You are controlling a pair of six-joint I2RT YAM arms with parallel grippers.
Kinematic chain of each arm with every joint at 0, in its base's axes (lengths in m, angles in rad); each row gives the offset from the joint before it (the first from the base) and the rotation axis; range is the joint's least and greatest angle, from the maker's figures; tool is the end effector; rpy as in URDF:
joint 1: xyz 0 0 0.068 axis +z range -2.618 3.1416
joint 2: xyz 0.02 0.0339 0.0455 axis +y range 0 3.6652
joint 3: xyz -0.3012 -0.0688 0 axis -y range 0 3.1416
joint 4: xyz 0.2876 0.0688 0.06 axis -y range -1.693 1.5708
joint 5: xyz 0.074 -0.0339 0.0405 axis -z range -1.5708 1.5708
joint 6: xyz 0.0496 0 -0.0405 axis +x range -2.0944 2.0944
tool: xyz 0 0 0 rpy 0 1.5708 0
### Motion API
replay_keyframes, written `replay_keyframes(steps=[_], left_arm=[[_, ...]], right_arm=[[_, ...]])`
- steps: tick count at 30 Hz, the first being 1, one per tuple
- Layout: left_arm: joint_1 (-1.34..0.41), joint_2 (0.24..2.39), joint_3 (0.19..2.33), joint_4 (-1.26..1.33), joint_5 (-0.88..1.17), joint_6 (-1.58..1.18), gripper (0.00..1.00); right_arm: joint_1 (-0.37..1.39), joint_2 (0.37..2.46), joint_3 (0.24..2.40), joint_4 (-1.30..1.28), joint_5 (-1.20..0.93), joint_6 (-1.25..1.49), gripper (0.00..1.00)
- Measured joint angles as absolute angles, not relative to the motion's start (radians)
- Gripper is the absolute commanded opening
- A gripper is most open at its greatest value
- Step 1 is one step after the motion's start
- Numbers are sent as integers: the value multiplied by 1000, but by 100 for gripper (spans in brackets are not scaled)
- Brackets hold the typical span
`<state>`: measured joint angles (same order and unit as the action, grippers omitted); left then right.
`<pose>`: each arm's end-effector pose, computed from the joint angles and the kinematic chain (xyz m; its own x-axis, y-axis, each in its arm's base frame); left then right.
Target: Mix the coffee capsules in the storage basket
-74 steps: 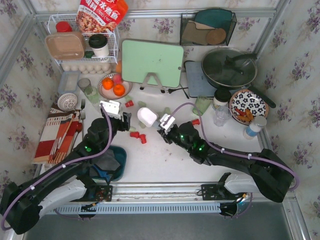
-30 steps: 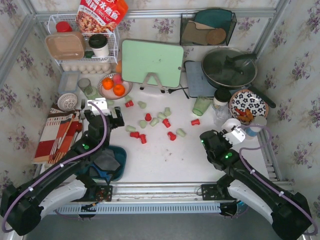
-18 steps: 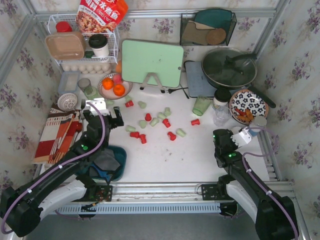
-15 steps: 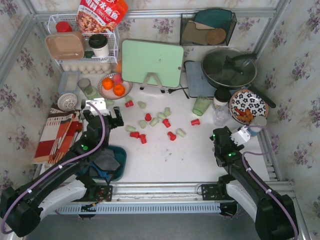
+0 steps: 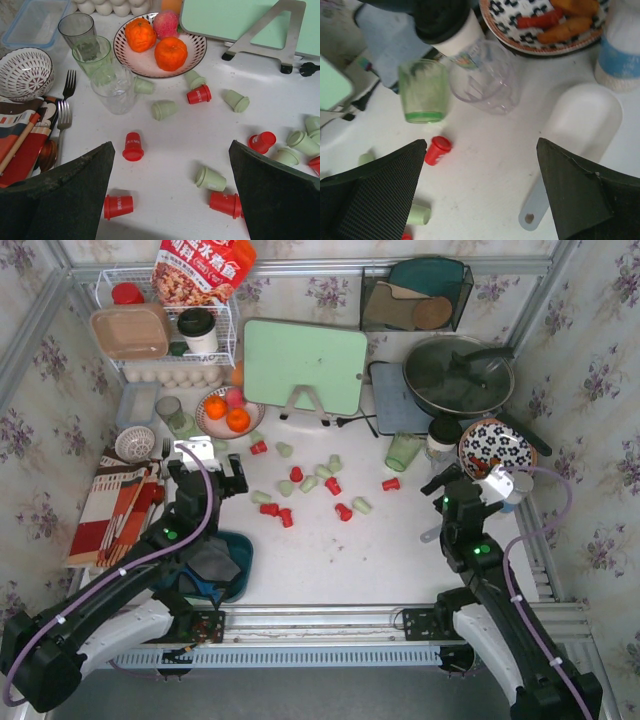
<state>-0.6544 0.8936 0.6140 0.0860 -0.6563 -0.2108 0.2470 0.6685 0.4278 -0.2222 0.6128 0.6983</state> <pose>0.2052 -0.1193 0.3047 -0.1508 -0.0933 -0.9842 -0.0250 0.9956 -0.0905 0.1813 0.0163 0.2387 -0.1394 0.5072 -0.8505 0.5074 0.7741 0.3785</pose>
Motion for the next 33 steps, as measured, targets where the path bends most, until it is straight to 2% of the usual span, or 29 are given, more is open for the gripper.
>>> replay_keyframes(steps=[10,17,22,28,33], left_arm=[[-654,905,614,87,-656,-211,99],[-654,912,614,87,-657,-210,99],[-654,923,616,86,-657,-210,99],[-654,947,658,56,-648,-211,99],[-655,927,730,-143,-678,-321,100]], right_arm=[[286,659,562,-202,505,458,100],[503,817,580,-134,551,356,100],[662,939,525,42,583,243,100],[688,1066,435,300,485,128,100],[709,1143,390,445,389,85,100]])
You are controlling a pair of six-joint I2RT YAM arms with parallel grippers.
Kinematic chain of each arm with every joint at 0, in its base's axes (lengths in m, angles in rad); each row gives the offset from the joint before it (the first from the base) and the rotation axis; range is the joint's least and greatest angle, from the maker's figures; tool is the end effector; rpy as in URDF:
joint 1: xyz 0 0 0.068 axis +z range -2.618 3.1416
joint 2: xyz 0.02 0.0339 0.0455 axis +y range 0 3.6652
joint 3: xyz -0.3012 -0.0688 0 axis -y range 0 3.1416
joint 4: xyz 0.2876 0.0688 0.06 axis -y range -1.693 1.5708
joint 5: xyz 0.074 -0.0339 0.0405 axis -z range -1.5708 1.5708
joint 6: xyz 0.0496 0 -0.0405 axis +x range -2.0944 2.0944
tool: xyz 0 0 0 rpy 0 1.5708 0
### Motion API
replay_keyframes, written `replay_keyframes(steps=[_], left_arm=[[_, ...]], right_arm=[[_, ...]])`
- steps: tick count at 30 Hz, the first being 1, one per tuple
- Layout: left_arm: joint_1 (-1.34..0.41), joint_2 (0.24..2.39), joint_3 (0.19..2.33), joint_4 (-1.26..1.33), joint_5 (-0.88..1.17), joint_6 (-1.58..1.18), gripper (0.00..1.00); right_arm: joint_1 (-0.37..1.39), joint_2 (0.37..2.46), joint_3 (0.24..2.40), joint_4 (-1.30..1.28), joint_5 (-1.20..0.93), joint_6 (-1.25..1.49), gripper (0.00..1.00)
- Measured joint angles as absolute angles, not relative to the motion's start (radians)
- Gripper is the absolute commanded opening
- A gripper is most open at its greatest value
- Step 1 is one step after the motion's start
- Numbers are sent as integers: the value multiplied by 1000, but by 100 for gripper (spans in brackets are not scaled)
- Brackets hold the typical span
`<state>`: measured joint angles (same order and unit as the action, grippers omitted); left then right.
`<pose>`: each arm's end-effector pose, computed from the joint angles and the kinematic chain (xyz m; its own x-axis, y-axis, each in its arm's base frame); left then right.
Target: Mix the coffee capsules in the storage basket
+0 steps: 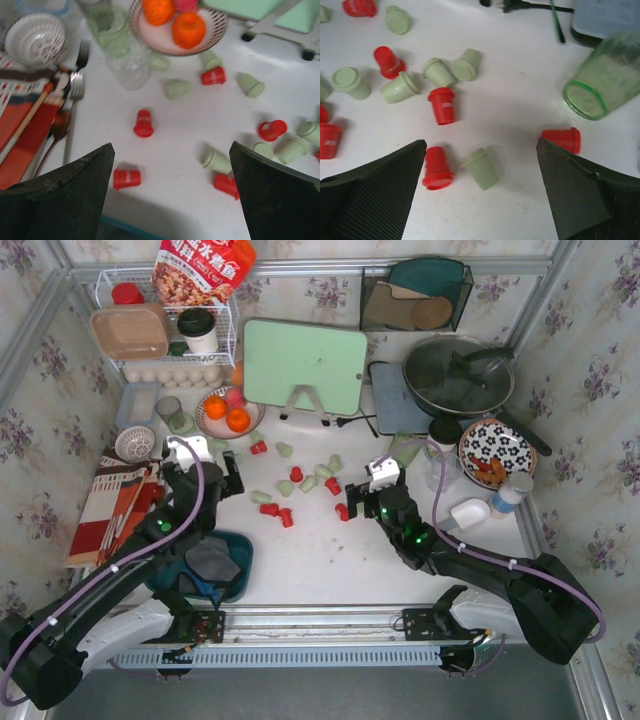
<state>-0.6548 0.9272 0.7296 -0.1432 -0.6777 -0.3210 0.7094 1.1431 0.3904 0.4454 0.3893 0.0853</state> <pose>0.2087 -0.1210 0.3192 -0.2534 -0.1153 -0.9605 -0.0782 0.9921 -0.0985 0.2097 0.1552 0.1985 -0.2566 -0.1164 -0.9595 -0.3074 0.9510 -0.0332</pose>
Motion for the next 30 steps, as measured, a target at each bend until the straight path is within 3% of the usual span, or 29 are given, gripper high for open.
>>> replay_keyframes(steps=[12,23,28,30], left_arm=[[-654,699,732,-860,-822,-883,97],[-654,680,657,-970,-724,-1018,74],[-654,699,630,-959,-686,-1042,71],[-654,707,615,-948,-673,-1050,65]], right_arm=[[740,1171,410,517,286,77,100],[741,1179,416,516,286,89,100],[741,1196,418,514,286,91,100],[741,1203,420,514,287,91,100]])
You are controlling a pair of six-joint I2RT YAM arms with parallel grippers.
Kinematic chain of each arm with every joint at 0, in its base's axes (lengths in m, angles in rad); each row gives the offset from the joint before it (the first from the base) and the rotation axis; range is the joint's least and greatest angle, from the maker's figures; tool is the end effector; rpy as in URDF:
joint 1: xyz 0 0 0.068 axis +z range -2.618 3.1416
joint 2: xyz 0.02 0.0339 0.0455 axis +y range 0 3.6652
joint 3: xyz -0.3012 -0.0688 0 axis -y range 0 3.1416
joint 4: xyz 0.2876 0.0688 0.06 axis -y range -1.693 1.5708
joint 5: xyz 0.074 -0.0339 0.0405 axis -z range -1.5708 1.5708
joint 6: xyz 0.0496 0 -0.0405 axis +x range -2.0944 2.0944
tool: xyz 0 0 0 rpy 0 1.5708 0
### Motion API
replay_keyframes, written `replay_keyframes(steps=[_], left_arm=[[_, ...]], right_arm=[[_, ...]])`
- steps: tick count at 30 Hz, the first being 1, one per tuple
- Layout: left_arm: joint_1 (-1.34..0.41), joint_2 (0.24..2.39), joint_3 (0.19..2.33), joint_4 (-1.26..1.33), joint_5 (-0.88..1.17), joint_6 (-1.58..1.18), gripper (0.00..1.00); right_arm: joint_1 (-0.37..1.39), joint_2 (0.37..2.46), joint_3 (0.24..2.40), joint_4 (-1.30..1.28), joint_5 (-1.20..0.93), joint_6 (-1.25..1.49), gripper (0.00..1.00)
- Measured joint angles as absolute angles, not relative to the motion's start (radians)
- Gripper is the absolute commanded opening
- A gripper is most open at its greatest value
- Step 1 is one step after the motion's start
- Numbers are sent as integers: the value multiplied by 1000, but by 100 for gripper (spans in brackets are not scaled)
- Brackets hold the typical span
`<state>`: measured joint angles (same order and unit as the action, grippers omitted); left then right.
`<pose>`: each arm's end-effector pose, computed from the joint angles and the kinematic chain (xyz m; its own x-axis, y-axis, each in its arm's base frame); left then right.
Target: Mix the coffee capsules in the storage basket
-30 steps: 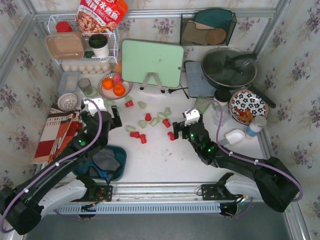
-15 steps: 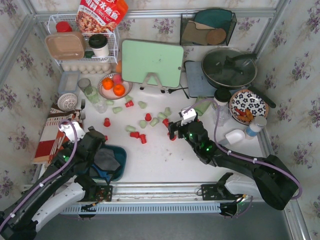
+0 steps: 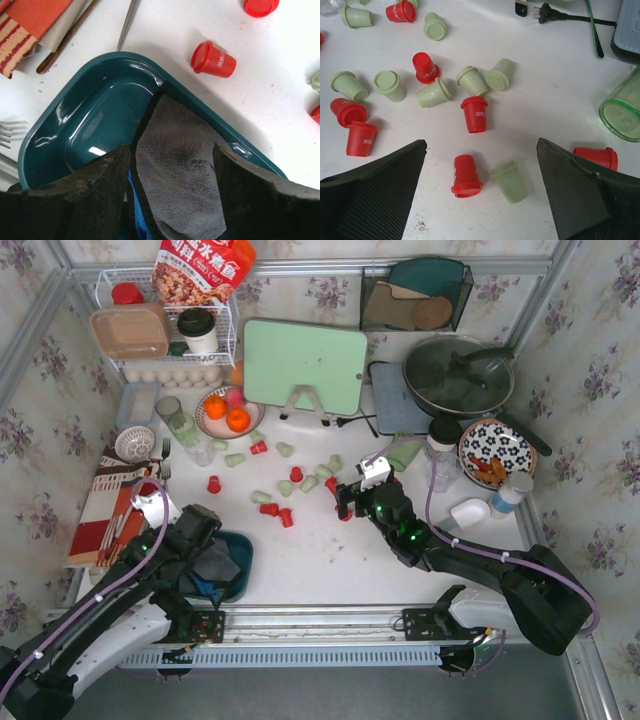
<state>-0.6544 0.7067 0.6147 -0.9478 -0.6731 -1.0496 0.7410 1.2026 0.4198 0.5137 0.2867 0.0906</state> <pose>0.1299 -0.0606 0.2451 -0.5362 -0.4433 -0.7183 -0.4811 0.8597 -0.1715 0.2124 0.1753 0.2019 -0.2357 -0.0981 -0.9669 -0.4268 0.9043 0.0123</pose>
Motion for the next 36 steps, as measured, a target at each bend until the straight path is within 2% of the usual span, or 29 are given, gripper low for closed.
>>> replay_keyframes(steps=[4,5,8,11,12,14,15,19,26,36], left_arm=[[-654,722,589,-929,-648,-1060,59],[-654,726,581,-922,-643,-1063,54],[-654,742,557,-902,-638,-1076,27],[-654,760,544,-885,-633,-1085,23],[-654,764,541,-883,-633,-1090,18],[-654,770,536,-879,-633,-1099,2],[-654,775,534,-877,-634,-1101,0],[-654,762,536,-867,-627,-1056,0],[-655,616,598,-754,-461,-757,0],[-655,619,861,-812,-316,-484,0]], right_arm=[[741,1217,422,510,288,91,100],[741,1220,423,510,288,91,100],[741,1226,427,509,289,91,100],[741,1231,430,508,290,91,100],[741,1231,430,508,290,91,100],[741,1232,431,505,290,91,100],[741,1233,432,502,290,91,100],[741,1235,435,499,290,91,100],[741,1235,435,498,289,91,100],[743,1250,436,499,263,90,100]])
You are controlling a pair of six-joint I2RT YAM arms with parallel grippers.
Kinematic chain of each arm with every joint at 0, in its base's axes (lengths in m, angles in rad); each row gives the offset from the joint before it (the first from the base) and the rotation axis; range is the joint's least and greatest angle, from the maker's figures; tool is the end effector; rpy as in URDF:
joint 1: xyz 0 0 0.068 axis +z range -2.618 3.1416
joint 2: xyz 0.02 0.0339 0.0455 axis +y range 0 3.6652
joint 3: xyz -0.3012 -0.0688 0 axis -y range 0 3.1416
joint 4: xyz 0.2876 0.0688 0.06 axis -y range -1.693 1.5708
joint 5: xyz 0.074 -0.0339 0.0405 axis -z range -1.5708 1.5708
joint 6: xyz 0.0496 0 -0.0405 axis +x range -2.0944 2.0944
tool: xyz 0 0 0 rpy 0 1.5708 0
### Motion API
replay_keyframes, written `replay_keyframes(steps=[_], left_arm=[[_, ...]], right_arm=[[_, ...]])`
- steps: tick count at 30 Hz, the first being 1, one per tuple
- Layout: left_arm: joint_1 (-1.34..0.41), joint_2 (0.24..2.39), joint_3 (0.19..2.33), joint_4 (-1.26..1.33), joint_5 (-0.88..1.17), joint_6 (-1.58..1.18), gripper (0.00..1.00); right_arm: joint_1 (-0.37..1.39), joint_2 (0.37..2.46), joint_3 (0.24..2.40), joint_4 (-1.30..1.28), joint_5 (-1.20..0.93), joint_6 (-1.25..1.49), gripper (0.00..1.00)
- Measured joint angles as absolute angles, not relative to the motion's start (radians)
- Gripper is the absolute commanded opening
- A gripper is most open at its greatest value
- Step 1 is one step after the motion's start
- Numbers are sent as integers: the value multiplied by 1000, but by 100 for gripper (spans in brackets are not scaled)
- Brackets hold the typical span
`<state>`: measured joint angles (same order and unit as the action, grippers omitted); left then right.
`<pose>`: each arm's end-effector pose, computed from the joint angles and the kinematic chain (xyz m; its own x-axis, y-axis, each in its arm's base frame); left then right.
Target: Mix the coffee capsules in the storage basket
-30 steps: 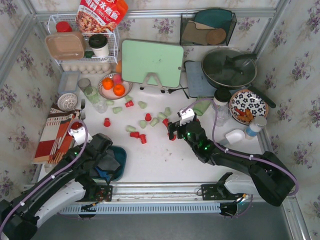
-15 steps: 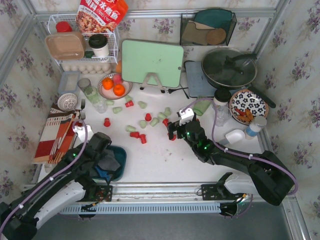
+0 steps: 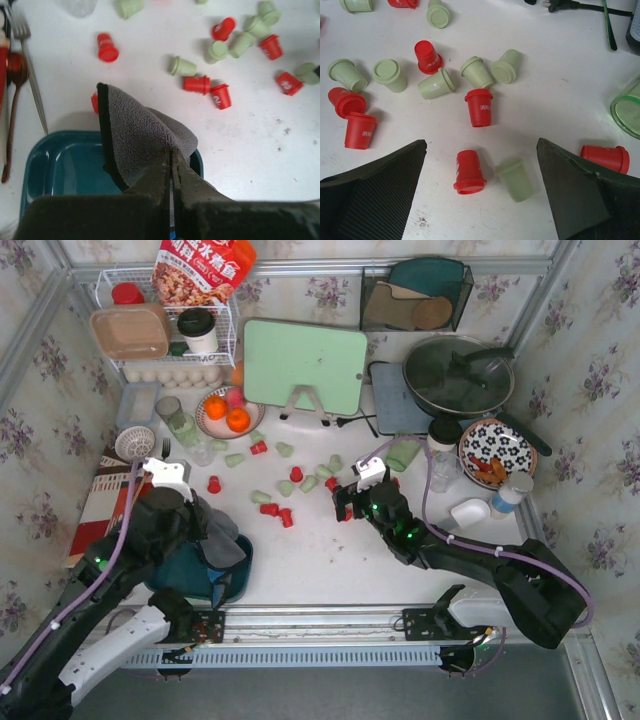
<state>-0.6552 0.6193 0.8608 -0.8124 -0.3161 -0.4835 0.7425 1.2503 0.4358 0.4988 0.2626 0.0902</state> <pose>0.1217 -0.0740 0.3499 -0.5522 -0.1329 -0.8231 0.1299 0.9614 -0.2424 0.2165 0.1812 0.1935 -0.2703 -0.1300 -0.9540 -0.4486 0.8937 0.0054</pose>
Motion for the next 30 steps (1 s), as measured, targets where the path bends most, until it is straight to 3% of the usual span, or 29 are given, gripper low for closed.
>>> replay_keyframes(steps=[9,20,30], left_arm=[[-655,642,1047,-769,-176,-242,0],[-689,839,1095,-522,76,-80,0],[-749,897,1089,-347,129,-63,0]], right_arm=[[760,1217,432,506,199,67,100],[811,990,460,530,14,3,100],[857,976,477,778,-173,63,100]])
